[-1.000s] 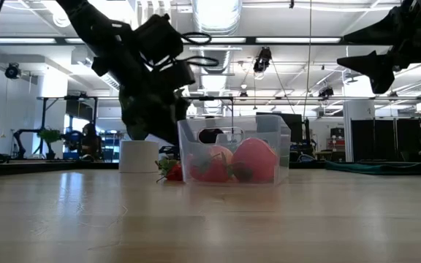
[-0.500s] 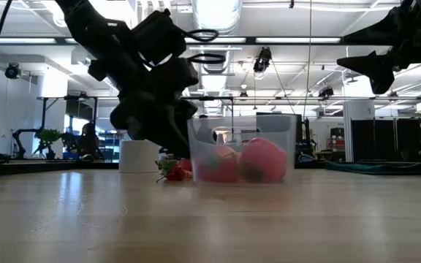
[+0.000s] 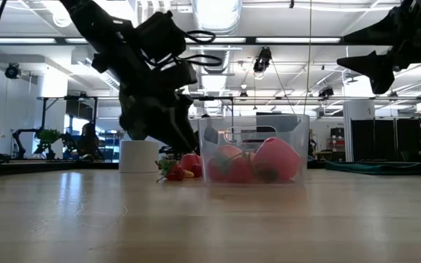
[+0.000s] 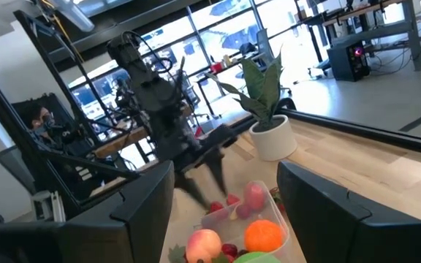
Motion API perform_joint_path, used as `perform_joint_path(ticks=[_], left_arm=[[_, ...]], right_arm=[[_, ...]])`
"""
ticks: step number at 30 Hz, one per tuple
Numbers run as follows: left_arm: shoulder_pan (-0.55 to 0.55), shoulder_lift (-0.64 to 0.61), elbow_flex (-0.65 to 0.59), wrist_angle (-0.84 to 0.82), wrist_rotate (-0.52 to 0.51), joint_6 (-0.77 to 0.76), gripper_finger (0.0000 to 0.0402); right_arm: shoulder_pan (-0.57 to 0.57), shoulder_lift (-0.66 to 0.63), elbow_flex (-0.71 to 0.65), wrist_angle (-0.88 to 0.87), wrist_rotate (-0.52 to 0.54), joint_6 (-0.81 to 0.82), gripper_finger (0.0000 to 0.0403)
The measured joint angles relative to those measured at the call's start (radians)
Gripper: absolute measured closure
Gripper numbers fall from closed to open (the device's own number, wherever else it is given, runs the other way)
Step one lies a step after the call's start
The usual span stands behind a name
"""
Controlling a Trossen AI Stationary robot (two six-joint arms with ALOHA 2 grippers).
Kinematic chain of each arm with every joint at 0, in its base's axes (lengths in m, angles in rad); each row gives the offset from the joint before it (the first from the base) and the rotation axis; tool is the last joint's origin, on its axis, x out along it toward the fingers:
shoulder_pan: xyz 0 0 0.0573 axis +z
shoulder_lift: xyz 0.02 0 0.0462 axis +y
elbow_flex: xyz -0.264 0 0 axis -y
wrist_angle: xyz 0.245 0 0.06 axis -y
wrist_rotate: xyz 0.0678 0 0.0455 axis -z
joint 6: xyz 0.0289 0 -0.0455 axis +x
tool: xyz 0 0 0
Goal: Pick and placing Produce into tupperware
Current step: Put the red strawberry into the container
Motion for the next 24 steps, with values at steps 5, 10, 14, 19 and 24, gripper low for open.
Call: perform_joint_path(ticks=[5,10,14,19,24], left_arm=[[0.096,0.008,0.054,-0.041,0.009,0.006,0.0229],[0.184,0.068,0.172,-0.126,0.015,-0.019,0.0213],[0.201,0.121,0.251,-0.133,0.015,-0.019,0.0182],[0.194,0.187,0.314,-0.174,0.018,-0.019,0.0141],[0.193,0.212,0.321,-0.206,-0.02,-0.067,0.0128]], right_arm=[[0.0,0.0,0.0,0.0,0.0,0.0,0.0168],[0.0,0.0,0.0,0.0,0.0,0.0,0.0167],[0.0,0.0,0.0,0.0,0.0,0.0,0.0167],[0.0,0.0,0.0,0.0,0.0,0.0,0.0168],[0.0,0.0,0.0,0.0,0.0,0.0,0.0168]])
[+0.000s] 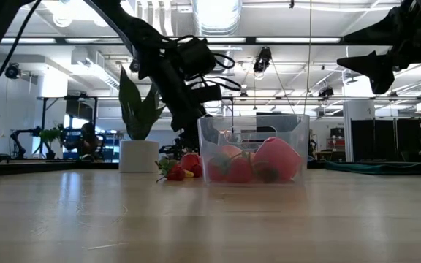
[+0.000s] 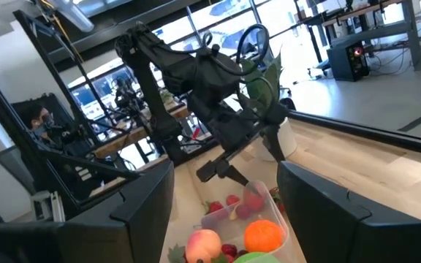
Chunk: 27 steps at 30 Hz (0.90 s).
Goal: Pick and placing Produce into tupperware
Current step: Put the red strawberry into the container
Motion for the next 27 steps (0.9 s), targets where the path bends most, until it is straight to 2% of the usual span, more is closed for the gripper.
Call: perform_joint_path(ticks=[5,8,13,19,21,23,27], left_arm=[[0.0,-0.001,0.007,0.008,0.005,-0.005,0.0127],[0.0,0.004,0.009,0.013,0.053,-0.046,0.0127],[-0.001,0.06,0.008,0.022,0.081,-0.084,0.0127],[-0.001,0.087,0.046,0.032,-0.025,-0.086,0.0127],[0.003,0.092,0.064,0.033,-0.029,-0.085,0.0127],[0.003,0.093,0.082,0.035,-0.016,-0.084,0.0127],[0.002,0.094,0.087,0.087,0.081,-0.053,0.0127]], right_arm=[[0.0,0.0,0.0,0.0,0.0,0.0,0.0167],[0.0,0.0,0.0,0.0,0.0,0.0,0.0168],[0.0,0.0,0.0,0.0,0.0,0.0,0.0168],[0.0,0.0,0.0,0.0,0.0,0.0,0.0167],[0.0,0.0,0.0,0.0,0.0,0.0,0.0167],[0.0,0.0,0.0,0.0,0.0,0.0,0.0167],[0.0,0.0,0.0,0.0,0.0,0.0,0.0168]])
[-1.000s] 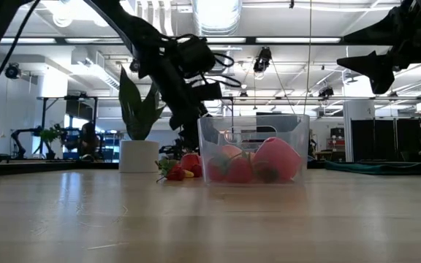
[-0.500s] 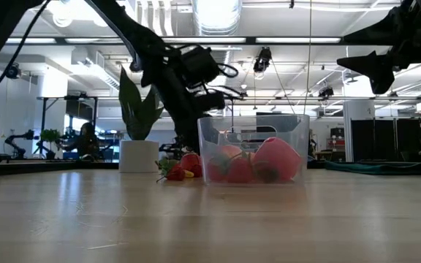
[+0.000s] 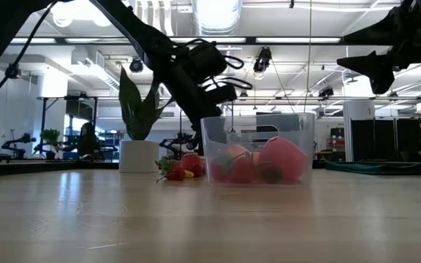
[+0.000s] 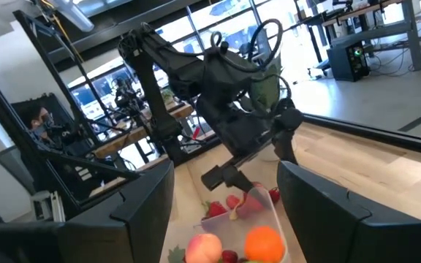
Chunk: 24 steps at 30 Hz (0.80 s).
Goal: Pick and placing Produce into tupperware
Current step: Put the red strawberry into the container
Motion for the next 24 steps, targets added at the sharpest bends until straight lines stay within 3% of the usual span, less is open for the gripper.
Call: perform_joint_path(ticks=[13,24], left_arm=[[0.005,0.076,0.018,0.069,0.068,0.078,0.0127],[0.019,0.149,0.161,0.073,0.034,0.087,0.0127]], right_arm=[[0.0,0.0,0.0,0.0,0.0,0.0,0.0167],[0.0,-0.001,0.0,0.0,0.0,0.0,0.0167]])
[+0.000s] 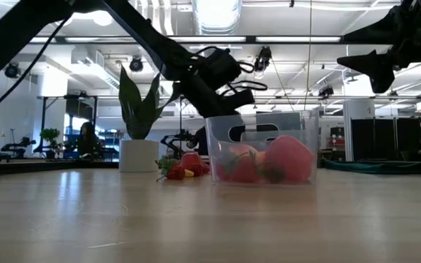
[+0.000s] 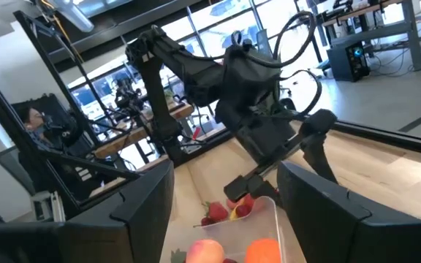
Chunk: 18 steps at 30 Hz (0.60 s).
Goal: Pick and placing Produce into tupperware
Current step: Put the red strawberry into the container
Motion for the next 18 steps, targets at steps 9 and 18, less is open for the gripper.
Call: perform_joint_path(ticks=[9,18], left_arm=[[0.004,0.005,0.122,-0.024,0.03,-0.068,0.0127],[0.008,0.004,0.19,-0.475,-0.023,-0.175,0.0127]], right_arm=[[0.0,0.0,0.0,0.0,0.0,0.0,0.0167],[0.0,0.0,0.0,0.0,0.0,0.0,0.0168]])
